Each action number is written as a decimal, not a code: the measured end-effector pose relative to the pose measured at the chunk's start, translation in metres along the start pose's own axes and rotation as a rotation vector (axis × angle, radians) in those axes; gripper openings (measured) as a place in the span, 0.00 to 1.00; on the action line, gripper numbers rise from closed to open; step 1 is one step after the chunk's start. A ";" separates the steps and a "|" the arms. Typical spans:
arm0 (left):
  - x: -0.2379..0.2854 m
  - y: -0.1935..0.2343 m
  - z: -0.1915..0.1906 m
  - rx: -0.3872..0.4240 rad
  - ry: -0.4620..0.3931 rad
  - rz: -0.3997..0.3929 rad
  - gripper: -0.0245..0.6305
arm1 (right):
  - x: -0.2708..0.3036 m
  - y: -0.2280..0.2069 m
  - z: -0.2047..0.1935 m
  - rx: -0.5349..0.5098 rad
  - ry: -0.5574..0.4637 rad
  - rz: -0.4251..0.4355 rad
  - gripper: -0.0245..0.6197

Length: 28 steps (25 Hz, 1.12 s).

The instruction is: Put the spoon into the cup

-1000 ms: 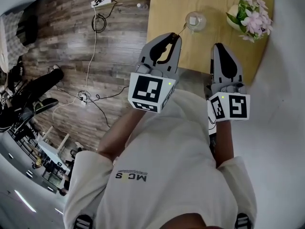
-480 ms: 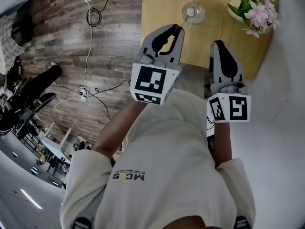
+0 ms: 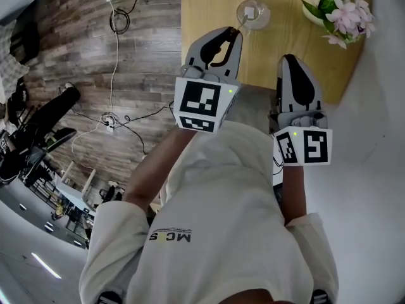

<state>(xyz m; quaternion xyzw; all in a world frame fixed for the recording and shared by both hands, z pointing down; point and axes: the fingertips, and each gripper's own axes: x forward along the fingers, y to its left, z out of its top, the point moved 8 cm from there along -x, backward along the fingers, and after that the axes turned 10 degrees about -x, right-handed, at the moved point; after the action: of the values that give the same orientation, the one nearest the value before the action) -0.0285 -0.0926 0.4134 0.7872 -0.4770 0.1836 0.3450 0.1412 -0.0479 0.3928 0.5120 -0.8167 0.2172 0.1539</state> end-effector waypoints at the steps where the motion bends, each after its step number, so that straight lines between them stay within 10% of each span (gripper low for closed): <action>1: 0.002 0.001 -0.001 0.000 0.001 0.001 0.11 | 0.001 -0.001 -0.001 0.003 0.001 -0.003 0.10; 28: 0.040 0.014 -0.024 -0.004 -0.011 -0.013 0.11 | 0.004 -0.007 -0.027 0.014 0.035 -0.064 0.10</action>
<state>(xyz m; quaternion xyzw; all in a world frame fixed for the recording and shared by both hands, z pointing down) -0.0209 -0.1042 0.4600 0.7906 -0.4743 0.1759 0.3452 0.1463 -0.0394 0.4189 0.5348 -0.7957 0.2267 0.1714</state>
